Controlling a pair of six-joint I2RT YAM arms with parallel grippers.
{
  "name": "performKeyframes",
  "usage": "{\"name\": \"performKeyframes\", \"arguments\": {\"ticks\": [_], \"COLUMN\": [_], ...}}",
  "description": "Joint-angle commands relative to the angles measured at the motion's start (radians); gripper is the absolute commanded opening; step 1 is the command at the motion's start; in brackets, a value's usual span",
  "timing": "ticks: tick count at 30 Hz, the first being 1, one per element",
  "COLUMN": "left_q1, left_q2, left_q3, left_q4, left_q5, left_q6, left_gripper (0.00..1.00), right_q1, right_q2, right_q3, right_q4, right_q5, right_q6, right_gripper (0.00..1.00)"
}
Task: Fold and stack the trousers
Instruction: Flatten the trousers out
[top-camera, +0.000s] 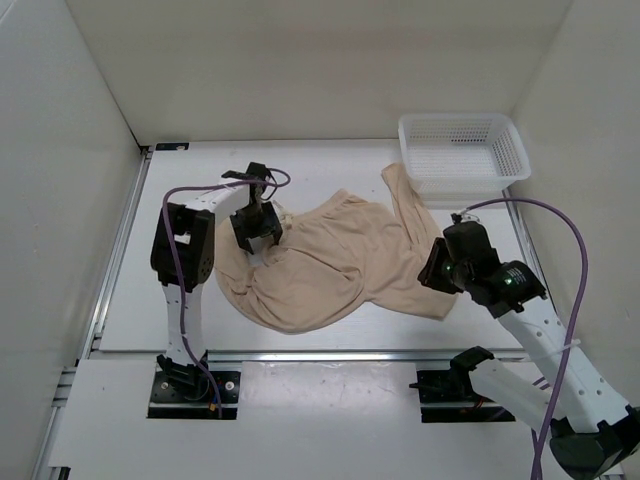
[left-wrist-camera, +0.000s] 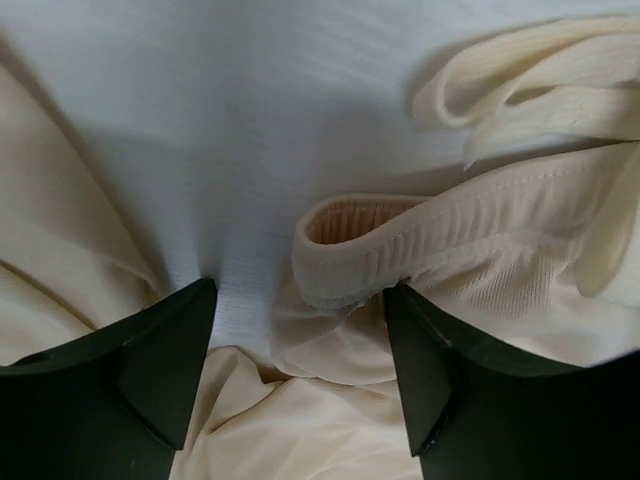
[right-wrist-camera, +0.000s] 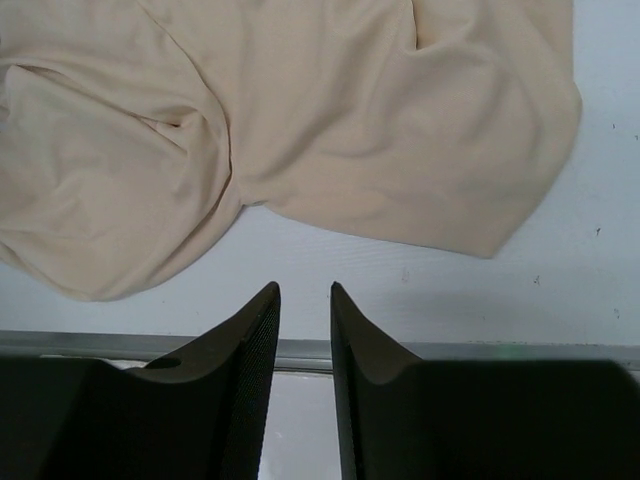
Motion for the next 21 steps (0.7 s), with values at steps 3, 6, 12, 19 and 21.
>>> {"name": "performKeyframes", "arguments": {"ticks": [3,6,12,19,21], "left_q1": [0.007,0.036,0.086,-0.295,-0.402], "left_q2": [-0.075,-0.065,-0.269,-0.248,-0.210], "left_q3": [-0.020,0.033,0.249,0.625,0.635], "left_q4": [0.071,0.051,-0.026,-0.152,-0.152], "left_q5": [0.033,0.033,-0.009,0.085,0.085], "left_q6": [-0.012,0.028,0.090,0.154,0.131], "left_gripper": [0.67,0.10,0.10,0.10,0.10], "right_q1": [0.005,0.005,0.005,0.005,0.005], "right_q2": [0.050,0.073,0.073,0.009,-0.069], "right_q3": [-0.006,0.024,0.063,0.170,0.181], "right_q4": [-0.009,0.002,0.012,0.003,-0.011], "right_q5": [0.003,-0.007,0.030,0.234,0.283], "right_q6": [-0.019,-0.028,-0.037,0.026,0.041], "right_gripper": [0.32,0.32,0.32,0.32,0.39]}}
